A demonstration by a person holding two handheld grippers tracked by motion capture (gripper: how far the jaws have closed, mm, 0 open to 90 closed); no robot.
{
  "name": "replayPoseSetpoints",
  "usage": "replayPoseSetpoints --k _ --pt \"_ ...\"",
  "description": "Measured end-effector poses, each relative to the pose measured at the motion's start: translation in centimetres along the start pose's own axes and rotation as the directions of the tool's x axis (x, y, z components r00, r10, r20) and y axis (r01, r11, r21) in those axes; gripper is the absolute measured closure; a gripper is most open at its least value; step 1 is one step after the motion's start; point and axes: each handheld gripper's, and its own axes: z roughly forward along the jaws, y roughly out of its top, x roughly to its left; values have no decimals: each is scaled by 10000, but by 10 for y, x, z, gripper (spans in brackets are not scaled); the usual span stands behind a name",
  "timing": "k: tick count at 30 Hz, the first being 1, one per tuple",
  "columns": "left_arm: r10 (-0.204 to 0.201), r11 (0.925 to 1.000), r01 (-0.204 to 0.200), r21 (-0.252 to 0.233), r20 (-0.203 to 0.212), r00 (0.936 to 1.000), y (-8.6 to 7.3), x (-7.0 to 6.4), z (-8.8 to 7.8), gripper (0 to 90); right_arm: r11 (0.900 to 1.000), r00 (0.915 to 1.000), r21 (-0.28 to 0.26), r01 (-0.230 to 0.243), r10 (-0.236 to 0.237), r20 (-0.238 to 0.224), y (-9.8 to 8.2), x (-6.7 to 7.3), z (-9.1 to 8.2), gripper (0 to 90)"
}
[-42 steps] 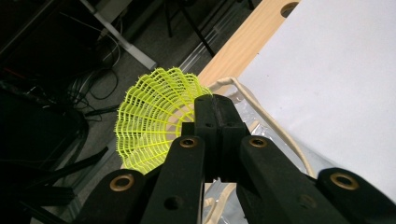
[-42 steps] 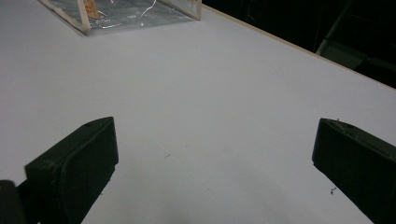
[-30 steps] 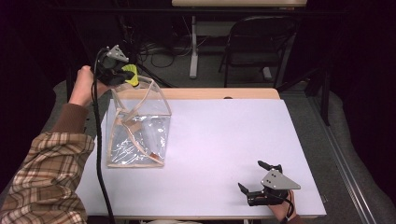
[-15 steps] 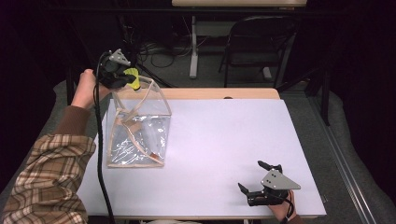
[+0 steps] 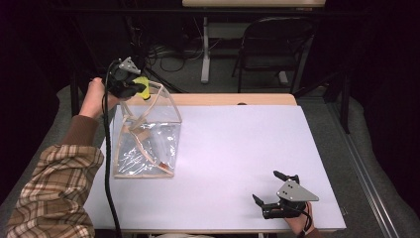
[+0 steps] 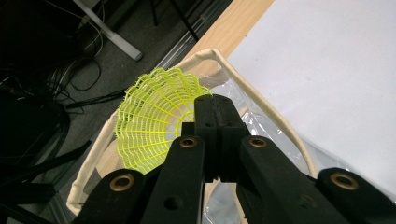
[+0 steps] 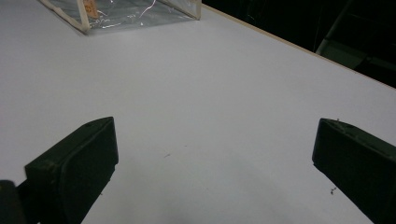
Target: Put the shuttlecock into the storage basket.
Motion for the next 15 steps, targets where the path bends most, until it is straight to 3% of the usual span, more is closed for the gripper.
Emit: replayPoseSetpoints --k 15 --pt "-90 9999 88 115 205 9997 -6 -3 13 900 10000 10000 3 -6 6 1 0 0 0 0"
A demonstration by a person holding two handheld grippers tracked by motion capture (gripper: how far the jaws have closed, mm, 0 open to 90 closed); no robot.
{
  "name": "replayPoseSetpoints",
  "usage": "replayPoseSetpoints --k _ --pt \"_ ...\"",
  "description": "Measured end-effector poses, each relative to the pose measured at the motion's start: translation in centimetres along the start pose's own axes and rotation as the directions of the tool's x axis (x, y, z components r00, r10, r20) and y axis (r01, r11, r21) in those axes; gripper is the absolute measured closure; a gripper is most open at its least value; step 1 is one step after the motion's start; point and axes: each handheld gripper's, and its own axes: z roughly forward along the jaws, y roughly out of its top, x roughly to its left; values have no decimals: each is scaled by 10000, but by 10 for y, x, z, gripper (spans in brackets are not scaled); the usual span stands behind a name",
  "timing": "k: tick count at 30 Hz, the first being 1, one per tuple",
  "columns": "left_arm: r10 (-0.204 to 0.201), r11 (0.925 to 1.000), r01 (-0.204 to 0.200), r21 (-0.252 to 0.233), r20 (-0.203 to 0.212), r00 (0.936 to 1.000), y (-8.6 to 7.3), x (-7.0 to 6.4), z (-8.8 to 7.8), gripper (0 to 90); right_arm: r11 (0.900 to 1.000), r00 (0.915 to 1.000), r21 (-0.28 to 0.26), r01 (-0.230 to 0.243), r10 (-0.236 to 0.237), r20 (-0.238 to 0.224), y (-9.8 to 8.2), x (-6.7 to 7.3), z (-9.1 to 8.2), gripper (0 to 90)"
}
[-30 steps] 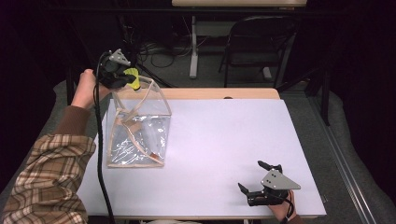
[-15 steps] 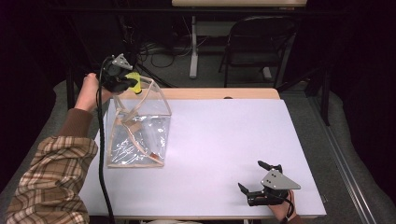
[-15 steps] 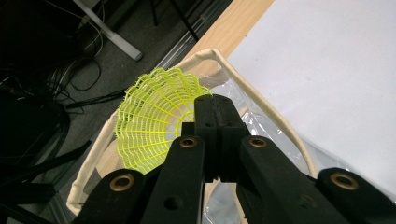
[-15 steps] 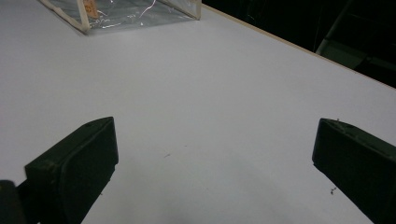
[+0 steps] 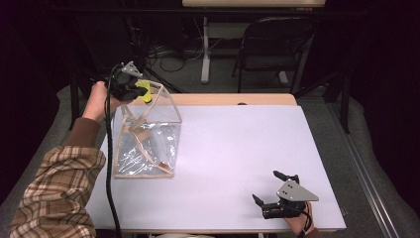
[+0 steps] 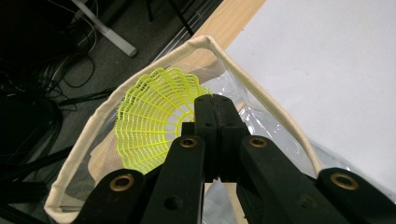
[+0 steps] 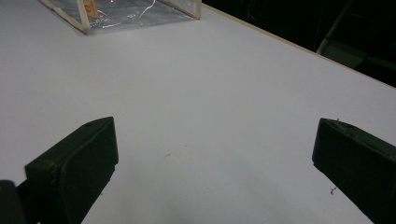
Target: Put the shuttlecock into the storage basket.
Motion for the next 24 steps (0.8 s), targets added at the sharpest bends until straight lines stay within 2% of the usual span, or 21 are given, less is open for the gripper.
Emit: replayPoseSetpoints --k 24 --pt "-76 10000 76 18 195 9998 -4 -2 12 900 10000 10000 5 7 -7 0 0 0 0 0"
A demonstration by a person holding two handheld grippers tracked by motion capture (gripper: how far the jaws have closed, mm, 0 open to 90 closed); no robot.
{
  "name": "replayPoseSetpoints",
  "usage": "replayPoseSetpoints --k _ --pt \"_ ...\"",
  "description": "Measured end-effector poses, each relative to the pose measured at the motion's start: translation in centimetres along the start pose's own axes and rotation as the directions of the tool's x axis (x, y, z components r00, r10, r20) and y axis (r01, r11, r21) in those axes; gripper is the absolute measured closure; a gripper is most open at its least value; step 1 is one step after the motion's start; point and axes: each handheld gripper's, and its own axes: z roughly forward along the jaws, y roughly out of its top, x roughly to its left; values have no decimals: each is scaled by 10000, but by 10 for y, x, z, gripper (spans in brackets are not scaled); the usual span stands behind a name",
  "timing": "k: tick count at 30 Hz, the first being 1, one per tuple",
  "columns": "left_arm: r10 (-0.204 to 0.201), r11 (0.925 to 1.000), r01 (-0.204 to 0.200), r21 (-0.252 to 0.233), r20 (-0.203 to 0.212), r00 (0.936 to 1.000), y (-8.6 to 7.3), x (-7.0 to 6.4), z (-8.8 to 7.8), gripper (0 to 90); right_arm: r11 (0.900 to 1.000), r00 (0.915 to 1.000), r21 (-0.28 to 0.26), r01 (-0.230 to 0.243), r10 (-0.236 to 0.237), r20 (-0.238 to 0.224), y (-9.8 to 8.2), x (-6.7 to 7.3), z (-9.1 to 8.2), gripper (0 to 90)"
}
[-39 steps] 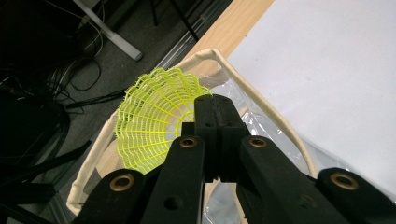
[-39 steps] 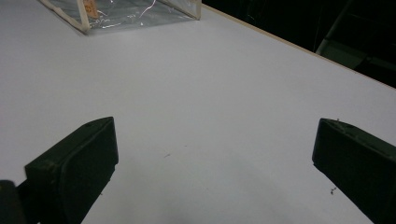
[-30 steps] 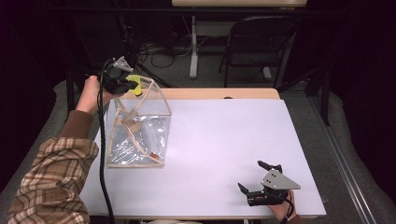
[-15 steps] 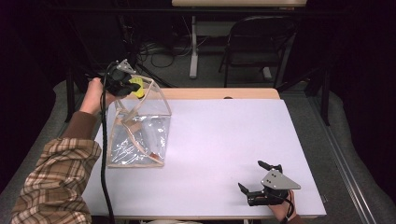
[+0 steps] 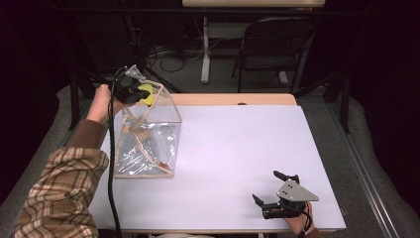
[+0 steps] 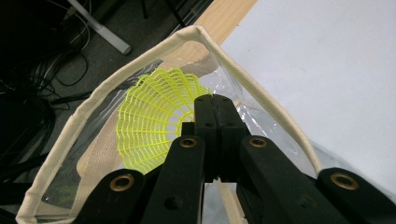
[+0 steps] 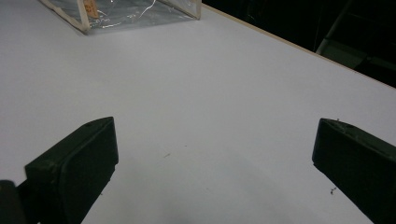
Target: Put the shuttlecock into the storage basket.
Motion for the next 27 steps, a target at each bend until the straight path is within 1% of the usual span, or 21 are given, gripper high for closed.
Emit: replayPoseSetpoints --k 9,21,27 --pt "-22 10000 22 67 47 10000 -3 0 4 900 10000 10000 39 10 -10 -18 0 0 1 0" --pt "-60 9998 56 204 219 9997 -5 -2 14 900 10000 10000 42 14 -14 -20 0 0 1 0" --pt "-121 9995 109 310 373 9992 -8 -4 25 899 10000 10000 34 10 -10 -22 0 0 1 0"
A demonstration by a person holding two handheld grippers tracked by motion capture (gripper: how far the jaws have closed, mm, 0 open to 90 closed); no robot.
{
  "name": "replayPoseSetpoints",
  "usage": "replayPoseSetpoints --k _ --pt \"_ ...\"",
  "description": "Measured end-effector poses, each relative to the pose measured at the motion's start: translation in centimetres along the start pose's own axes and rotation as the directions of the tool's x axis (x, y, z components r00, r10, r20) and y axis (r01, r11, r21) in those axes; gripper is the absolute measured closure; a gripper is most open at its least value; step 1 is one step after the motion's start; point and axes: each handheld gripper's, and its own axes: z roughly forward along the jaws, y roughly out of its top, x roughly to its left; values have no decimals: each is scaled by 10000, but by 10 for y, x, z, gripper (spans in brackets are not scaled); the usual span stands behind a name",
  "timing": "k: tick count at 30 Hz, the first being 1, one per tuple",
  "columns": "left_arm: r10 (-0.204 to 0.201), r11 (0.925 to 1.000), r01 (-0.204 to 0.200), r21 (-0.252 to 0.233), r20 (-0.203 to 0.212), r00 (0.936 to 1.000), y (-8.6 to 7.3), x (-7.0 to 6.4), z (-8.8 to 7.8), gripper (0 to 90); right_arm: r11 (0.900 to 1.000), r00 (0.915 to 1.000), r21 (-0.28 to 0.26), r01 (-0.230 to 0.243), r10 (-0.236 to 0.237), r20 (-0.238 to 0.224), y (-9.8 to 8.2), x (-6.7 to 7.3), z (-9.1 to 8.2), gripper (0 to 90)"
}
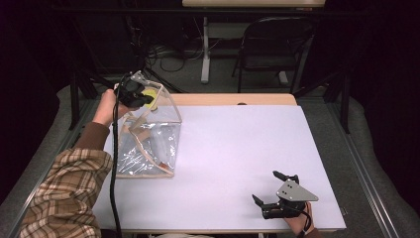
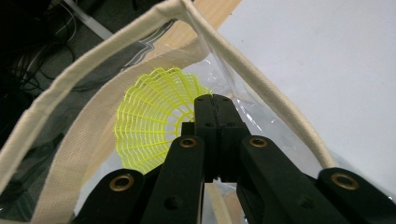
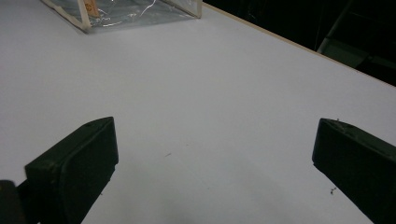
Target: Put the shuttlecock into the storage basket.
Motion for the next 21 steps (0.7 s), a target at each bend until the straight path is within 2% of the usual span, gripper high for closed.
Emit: replayPoseSetpoints --k 9,21 --pt "-94 9999 92 102 136 9999 -2 2 10 899 10000 10000 1 -9 9 -34 0 0 0 0" --pt "-415 9990 409 205 289 9987 -9 5 21 896 10000 10000 43 -32 33 -49 0 0 1 0"
